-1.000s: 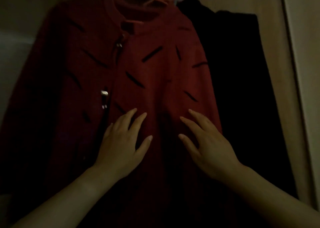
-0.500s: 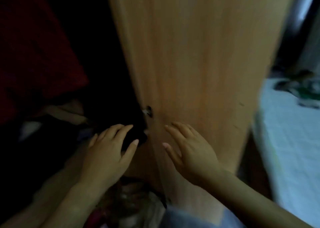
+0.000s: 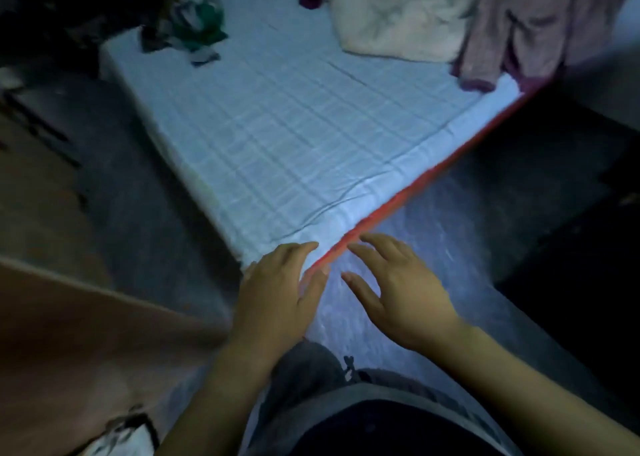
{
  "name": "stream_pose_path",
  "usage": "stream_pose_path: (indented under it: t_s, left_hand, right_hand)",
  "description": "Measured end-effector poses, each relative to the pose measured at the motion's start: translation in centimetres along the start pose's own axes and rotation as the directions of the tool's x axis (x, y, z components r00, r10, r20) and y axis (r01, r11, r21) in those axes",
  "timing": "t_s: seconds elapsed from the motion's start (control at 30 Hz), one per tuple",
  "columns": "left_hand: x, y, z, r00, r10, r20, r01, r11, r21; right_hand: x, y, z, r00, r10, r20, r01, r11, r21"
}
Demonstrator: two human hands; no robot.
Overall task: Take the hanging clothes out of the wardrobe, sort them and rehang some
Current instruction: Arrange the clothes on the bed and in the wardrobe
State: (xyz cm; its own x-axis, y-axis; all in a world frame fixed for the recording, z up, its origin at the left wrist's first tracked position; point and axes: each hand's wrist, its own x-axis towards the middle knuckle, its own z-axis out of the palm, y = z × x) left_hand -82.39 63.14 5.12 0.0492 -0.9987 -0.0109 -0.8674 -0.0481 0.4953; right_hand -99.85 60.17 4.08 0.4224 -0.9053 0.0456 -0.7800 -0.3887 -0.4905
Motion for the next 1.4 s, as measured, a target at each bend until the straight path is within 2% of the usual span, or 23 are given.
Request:
stream_pose_path:
  t_s: [0.13,0.27,0.43,0.63,0.7,0.87,1.0,1.13,1.23,1.4]
  left_hand:
    - [6.7,4.1,2.9,0.979,0.172,0.107,-0.175,0.984,0.021]
    - [14.5,8.2,6.2,0.950,0.270,0.160,-0.274,0.962,0.007]
    - [26.7,12.9,10.8,0.938,0.288,0.193,-0.285,0.958,-0.043]
    - [42.8,22.5,13.6,0.894,0.396,0.208,-0.391,0.918,-0.066]
    - [47.3,26.3,15.0,0.860,0.450,0.240,-0.445,0.892,-0.081]
    - [56.8,36.1,20.8,0.758,0.564,0.328,-0.560,0.820,-0.116]
    - [63.2,42.3,25.2,0.729,0.602,0.324,-0.603,0.790,-0.111]
    - [71.5,50.2,28.6,0.795,0.541,0.273,-0.523,0.840,-0.143]
    - [77.7,54.8,30.1,0.814,0.529,0.241,-0.513,0.849,-0.130]
    - [88.3,57.6,31.7,0.874,0.460,0.157,-0.449,0.888,-0.100]
  right_hand:
    - [0.1,6.4,-2.7,0.967,0.240,-0.084,-0.238,0.971,0.040]
    - [3.4,12.8,-4.7,0.928,0.354,-0.112,-0.349,0.935,0.062]
    - [11.4,22.2,-8.0,0.913,0.384,-0.136,-0.383,0.923,0.038]
    - [21.4,33.8,-17.8,0.899,0.388,-0.202,-0.397,0.918,-0.004]
    - [23.1,37.8,-20.6,0.873,0.435,-0.219,-0.447,0.895,-0.003]
    - [25.0,48.5,-25.2,0.755,0.601,-0.263,-0.609,0.791,0.059]
    - [28.0,56.6,-29.0,0.727,0.625,-0.285,-0.636,0.769,0.063]
    - [33.8,66.3,-36.1,0.760,0.559,-0.332,-0.569,0.819,0.076]
    - [38.9,72.6,-40.8,0.802,0.497,-0.330,-0.509,0.859,0.056]
    - [49.2,80.9,-45.4,0.896,0.360,-0.259,-0.371,0.929,0.008]
